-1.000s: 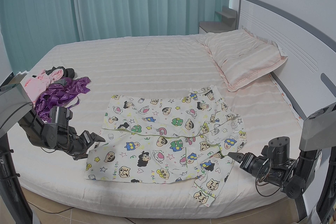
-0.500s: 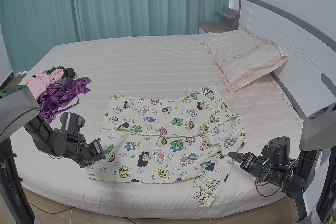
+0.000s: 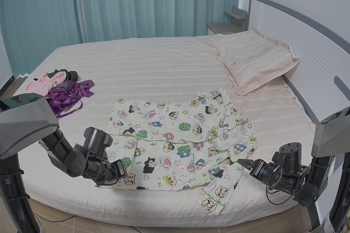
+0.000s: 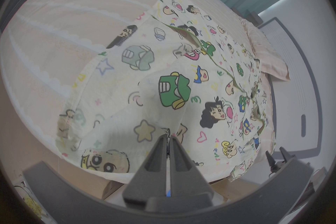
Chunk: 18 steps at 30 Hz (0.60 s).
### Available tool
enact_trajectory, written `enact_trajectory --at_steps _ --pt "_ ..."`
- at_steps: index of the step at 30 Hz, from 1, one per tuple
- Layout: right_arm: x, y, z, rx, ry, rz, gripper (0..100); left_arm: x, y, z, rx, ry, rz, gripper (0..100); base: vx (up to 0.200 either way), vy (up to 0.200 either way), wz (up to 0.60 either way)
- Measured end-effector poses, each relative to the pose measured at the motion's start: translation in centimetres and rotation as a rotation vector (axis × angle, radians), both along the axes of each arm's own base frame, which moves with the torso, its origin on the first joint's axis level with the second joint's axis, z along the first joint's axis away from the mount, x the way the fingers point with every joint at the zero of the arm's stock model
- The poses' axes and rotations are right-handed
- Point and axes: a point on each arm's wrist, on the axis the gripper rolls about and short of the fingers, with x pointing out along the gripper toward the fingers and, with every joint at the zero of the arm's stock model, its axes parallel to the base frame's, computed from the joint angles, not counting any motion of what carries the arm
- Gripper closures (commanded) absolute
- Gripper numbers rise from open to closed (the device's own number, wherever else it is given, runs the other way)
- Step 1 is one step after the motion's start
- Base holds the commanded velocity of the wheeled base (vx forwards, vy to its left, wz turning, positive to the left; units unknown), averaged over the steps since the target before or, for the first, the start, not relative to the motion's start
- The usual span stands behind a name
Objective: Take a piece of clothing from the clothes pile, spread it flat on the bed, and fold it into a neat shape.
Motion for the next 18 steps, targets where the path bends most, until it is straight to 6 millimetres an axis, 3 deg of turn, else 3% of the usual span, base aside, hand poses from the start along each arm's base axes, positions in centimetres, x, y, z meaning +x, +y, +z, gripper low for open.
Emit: enact_trajectory --at_steps 3,4,18 --pt "0.0 0.0 0.0 0.000 0.000 0.000 0 -0.2 -0.3 -0.1 0.002 0.004 -0.010 100 0.000 0.000 0.00" --pt "0.0 0.0 0.0 0.000 0.000 0.000 0 -0.3 -0.4 -0.1 0.003 0.007 -0.014 0 0.000 0.000 0.00" --pt "0.0 0.0 0.0 0.000 0.001 -0.001 0 -1.9 -1.3 0.2 -0.020 0.034 -0.022 0 0.000 0.000 0.00"
